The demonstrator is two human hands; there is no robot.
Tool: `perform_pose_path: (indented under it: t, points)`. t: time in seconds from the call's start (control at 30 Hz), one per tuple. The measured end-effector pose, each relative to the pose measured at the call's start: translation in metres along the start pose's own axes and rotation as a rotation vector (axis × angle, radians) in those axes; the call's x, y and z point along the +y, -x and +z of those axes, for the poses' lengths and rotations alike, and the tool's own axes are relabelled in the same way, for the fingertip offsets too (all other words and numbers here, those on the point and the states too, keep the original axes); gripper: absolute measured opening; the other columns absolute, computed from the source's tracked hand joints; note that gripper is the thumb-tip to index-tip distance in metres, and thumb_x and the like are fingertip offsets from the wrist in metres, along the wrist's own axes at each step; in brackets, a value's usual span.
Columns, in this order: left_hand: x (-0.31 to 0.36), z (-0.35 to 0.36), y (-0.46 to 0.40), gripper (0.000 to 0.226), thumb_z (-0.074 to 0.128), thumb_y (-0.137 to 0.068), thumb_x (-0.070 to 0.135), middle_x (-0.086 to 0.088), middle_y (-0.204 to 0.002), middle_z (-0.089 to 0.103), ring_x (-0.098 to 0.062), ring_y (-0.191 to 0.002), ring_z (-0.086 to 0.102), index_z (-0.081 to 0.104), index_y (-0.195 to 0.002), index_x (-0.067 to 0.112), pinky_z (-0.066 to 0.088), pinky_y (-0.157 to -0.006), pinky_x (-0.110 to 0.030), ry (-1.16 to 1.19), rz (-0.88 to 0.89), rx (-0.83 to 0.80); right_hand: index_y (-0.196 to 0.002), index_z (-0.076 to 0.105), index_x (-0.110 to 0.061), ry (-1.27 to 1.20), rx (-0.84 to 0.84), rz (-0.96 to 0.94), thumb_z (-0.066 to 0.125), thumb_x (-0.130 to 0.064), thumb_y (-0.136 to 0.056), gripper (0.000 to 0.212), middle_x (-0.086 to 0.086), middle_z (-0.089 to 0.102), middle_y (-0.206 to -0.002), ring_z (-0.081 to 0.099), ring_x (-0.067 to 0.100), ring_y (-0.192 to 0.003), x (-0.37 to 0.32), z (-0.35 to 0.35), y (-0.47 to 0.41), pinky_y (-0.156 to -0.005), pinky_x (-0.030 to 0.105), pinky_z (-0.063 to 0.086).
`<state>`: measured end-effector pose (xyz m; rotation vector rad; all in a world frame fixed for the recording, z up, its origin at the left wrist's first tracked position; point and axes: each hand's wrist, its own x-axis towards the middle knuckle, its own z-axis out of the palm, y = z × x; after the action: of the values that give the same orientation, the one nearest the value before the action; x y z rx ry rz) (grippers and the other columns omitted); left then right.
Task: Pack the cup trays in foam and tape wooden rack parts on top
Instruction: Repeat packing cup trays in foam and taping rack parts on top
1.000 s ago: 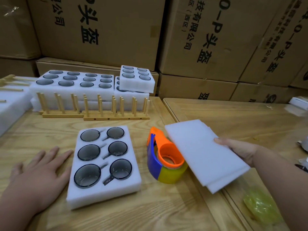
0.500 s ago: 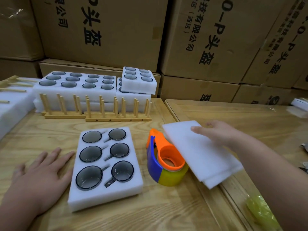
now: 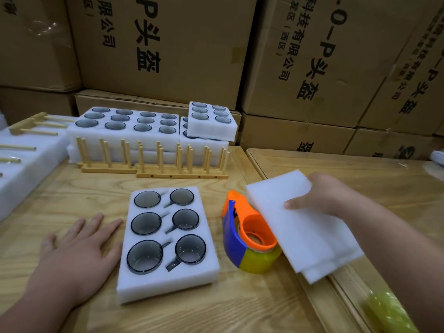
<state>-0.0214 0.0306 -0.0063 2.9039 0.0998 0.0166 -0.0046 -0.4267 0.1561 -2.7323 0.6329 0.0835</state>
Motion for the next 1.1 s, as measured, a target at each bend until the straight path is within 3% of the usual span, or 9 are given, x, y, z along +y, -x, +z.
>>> perform_pose_path:
  t: [0.1, 0.17, 0.27, 0.37, 0.57, 0.7, 0.8, 0.93, 1.1]
  points:
    - [0.005, -0.004, 0.003, 0.065, 0.012, -0.090, 0.077, 0.020, -0.168, -0.003, -0.012, -0.156, 0.002, 0.007, -0.153, 0.061, 0.007, -0.121, -0.051, -0.021, -0.002, 0.007, -0.105, 0.071, -0.018, -0.094, -0.059, -0.044, 0.081, -0.049, -0.080, 0.042, 0.004, 0.076, -0.096, 0.074, 0.025, -0.084, -0.007, -0.035, 0.000, -0.077, 0.037, 0.058]
    - [0.007, -0.006, 0.005, 0.065, 0.013, -0.091, 0.076, 0.019, -0.169, -0.002, -0.012, -0.156, 0.002, 0.008, -0.153, 0.059, 0.007, -0.121, -0.051, -0.018, 0.002, 0.004, -0.105, 0.073, -0.017, -0.339, -0.155, -0.109, 0.070, -0.039, -0.094, 0.025, 0.007, 0.079, -0.095, 0.077, 0.028, -0.084, -0.015, -0.061, 0.003, -0.081, 0.042, 0.059]
    - [0.009, -0.008, 0.007, 0.065, 0.015, -0.093, 0.075, 0.019, -0.169, -0.002, -0.012, -0.156, 0.001, 0.010, -0.154, 0.057, 0.004, -0.121, -0.051, -0.017, 0.004, -0.006, -0.116, 0.071, -0.011, -0.686, -0.220, -0.221, 0.057, -0.030, -0.102, 0.028, 0.011, 0.077, -0.110, 0.076, 0.025, -0.094, -0.039, -0.080, 0.012, -0.078, 0.039, 0.058]
    - [0.010, -0.010, 0.009, 0.064, 0.016, -0.093, 0.074, 0.019, -0.169, -0.002, -0.012, -0.156, 0.000, 0.011, -0.154, 0.057, 0.003, -0.122, -0.052, -0.020, -0.003, -0.009, -0.122, 0.068, -0.011, -0.797, -0.291, -0.312, 0.054, -0.031, -0.103, 0.031, 0.009, 0.077, -0.113, 0.075, 0.024, -0.098, -0.075, -0.071, 0.026, -0.067, 0.034, 0.061]
    - [0.011, -0.011, 0.009, 0.067, 0.016, -0.092, 0.075, 0.017, -0.169, -0.001, -0.013, -0.156, -0.001, 0.011, -0.155, 0.054, 0.002, -0.121, -0.055, -0.027, -0.006, -0.025, -0.106, 0.070, -0.011, -0.761, -0.479, -0.391, 0.060, -0.026, -0.102, 0.019, 0.009, 0.078, -0.104, 0.075, 0.024, -0.093, -0.137, 0.014, 0.052, -0.085, 0.044, 0.059]
    - [0.010, -0.013, 0.009, 0.082, 0.008, -0.080, 0.080, 0.015, -0.170, -0.004, -0.015, -0.157, -0.003, 0.006, -0.157, 0.050, 0.002, -0.121, -0.057, -0.062, 0.008, -0.052, -0.096, 0.072, -0.012, -0.694, -0.519, -0.365, 0.063, -0.027, -0.100, 0.018, 0.001, 0.079, -0.084, 0.076, 0.016, -0.072, -0.158, 0.068, 0.058, -0.055, 0.028, 0.058]
    - [0.011, -0.014, 0.011, 0.089, -0.005, -0.073, 0.083, 0.016, -0.169, -0.001, -0.014, -0.156, -0.003, 0.009, -0.156, 0.053, 0.000, -0.121, -0.057, -0.021, -0.004, -0.038, -0.094, 0.071, -0.020, -0.575, -0.402, -0.357, 0.067, -0.033, -0.097, 0.014, -0.005, 0.078, -0.083, 0.075, 0.010, -0.070, -0.165, 0.094, 0.057, -0.055, 0.027, 0.059]
    - [0.011, -0.012, 0.009, 0.072, 0.008, -0.089, 0.079, 0.016, -0.169, -0.002, -0.014, -0.156, -0.004, 0.008, -0.156, 0.053, -0.002, -0.122, -0.056, -0.027, -0.009, -0.027, -0.144, 0.051, -0.022, -0.258, -0.109, -0.411, 0.065, -0.041, -0.095, 0.055, 0.001, 0.055, -0.138, 0.059, 0.022, -0.121, -0.160, 0.114, 0.057, -0.095, 0.030, 0.048]
    - [0.010, -0.011, 0.009, 0.071, 0.010, -0.090, 0.078, 0.016, -0.169, -0.002, -0.014, -0.156, -0.005, 0.007, -0.156, 0.053, -0.004, -0.122, -0.056, -0.022, -0.005, -0.030, -0.145, 0.048, -0.030, -0.079, 0.153, -0.516, 0.055, -0.046, -0.097, 0.051, -0.002, 0.046, -0.145, 0.037, 0.024, -0.138, -0.130, 0.105, 0.064, -0.111, 0.039, 0.034]
